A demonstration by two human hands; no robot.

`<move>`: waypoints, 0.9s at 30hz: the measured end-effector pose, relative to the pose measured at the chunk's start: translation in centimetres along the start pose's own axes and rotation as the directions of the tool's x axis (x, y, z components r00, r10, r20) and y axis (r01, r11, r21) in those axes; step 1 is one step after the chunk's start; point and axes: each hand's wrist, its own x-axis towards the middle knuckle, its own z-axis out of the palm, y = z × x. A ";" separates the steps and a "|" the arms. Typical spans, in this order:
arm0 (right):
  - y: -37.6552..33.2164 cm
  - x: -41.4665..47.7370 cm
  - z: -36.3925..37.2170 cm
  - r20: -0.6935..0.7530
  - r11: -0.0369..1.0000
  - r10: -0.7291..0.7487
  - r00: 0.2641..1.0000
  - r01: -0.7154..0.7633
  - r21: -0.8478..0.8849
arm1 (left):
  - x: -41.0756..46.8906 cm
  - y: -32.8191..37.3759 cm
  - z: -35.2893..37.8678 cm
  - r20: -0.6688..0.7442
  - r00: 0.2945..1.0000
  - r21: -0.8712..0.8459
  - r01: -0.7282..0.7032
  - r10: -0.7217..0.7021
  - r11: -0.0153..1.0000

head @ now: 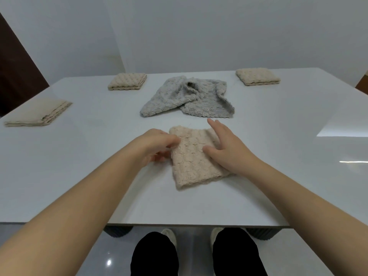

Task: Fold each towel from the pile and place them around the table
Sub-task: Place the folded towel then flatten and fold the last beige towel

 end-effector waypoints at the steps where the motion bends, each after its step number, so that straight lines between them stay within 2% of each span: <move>1: 0.0 0.0 -0.4 -0.016 0.999 0.003 1.000 -0.002 0.046 | 0.0 0.0 0.3 0.009 0.999 -0.056 -0.040 0.040 0.998; 4: 0.1 0.3 -1.5 -0.044 0.957 0.103 0.994 -0.087 0.278 | 0.1 0.4 1.5 -0.005 0.990 -0.246 -0.134 0.137 0.960; 7: 0.7 1.0 -3.1 -0.004 0.794 0.274 0.962 -0.224 0.565 | 0.7 1.3 3.0 -0.102 0.975 -0.400 -0.222 0.198 0.889; 10: 2.1 1.7 -6.1 0.278 0.482 0.359 0.891 -0.432 0.762 | 1.2 2.6 5.0 -0.128 0.972 -0.540 -0.237 0.200 0.808; 11: 2.7 1.7 -7.0 0.337 0.422 0.365 0.868 -0.477 0.771 | 1.4 3.0 5.8 -0.122 0.975 -0.565 -0.221 0.184 0.795; 12: 3.6 1.9 -7.7 0.353 0.414 0.389 0.851 -0.504 0.759 | 1.7 3.5 6.7 -0.114 0.980 -0.577 -0.198 0.162 0.792; 14: 5.7 2.4 -9.0 0.286 0.509 0.447 0.848 -0.504 0.698 | 2.8 4.4 8.6 -0.104 0.988 -0.526 -0.153 0.115 0.836; 16: 8.0 3.1 -10.6 0.145 0.666 0.473 0.869 -0.461 0.586 | 3.9 5.7 11.0 -0.082 0.994 -0.413 -0.100 0.072 0.905; 18: 10.1 3.4 -12.5 -0.002 0.768 0.480 0.877 -0.419 0.485 | 4.8 7.3 13.9 -0.072 0.996 -0.286 -0.063 0.044 0.956; 21: 14.1 3.6 -15.6 -0.194 0.833 0.474 0.859 -0.366 0.415 | 5.9 10.1 18.7 -0.076 0.994 -0.183 -0.090 0.077 0.979; 27: 21.4 2.8 -21.6 -0.387 0.882 0.470 0.793 -0.404 0.242 | 8.2 13.9 28.2 -0.118 0.956 0.005 -0.271 0.269 0.963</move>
